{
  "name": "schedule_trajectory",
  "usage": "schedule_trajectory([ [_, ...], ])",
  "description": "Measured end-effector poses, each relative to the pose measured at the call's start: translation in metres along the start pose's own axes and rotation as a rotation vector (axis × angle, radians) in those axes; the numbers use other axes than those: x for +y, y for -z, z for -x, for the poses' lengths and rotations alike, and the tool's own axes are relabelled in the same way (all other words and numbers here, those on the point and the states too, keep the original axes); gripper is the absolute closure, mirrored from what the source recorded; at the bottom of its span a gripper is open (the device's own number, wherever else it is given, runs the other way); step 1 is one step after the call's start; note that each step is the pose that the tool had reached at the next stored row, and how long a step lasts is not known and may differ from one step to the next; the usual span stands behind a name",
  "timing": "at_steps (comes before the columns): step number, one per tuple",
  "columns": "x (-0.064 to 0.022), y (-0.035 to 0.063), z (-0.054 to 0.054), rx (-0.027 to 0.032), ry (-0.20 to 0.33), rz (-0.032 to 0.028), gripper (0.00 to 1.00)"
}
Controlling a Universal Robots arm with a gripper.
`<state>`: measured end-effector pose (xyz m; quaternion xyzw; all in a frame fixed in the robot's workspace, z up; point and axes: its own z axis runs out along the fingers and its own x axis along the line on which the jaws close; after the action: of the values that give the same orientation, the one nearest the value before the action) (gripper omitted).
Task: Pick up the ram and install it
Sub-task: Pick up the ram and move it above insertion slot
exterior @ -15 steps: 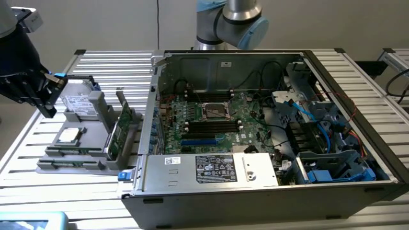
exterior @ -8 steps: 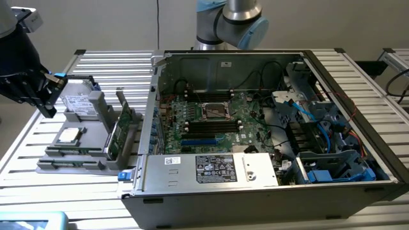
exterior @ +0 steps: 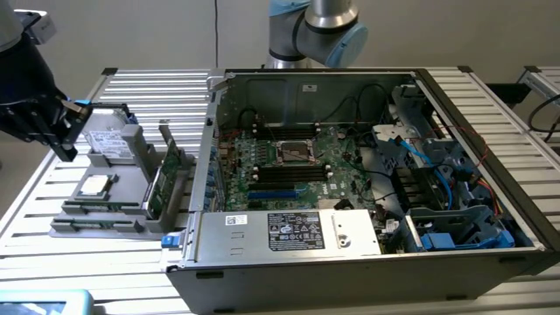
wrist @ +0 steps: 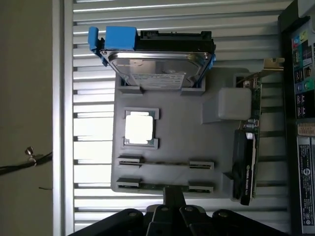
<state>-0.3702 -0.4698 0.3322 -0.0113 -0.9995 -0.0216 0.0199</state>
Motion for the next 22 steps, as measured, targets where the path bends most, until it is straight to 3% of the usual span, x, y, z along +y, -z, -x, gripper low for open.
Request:
schedule_trajectory([
  [4, 0.0000, -0.0001, 0.0000, -0.0010, 0.073, -0.0027, 0.89],
  [22, 0.0000, -0.0004, 0.0000, 0.0130, 0.400, -0.0153, 0.89],
])
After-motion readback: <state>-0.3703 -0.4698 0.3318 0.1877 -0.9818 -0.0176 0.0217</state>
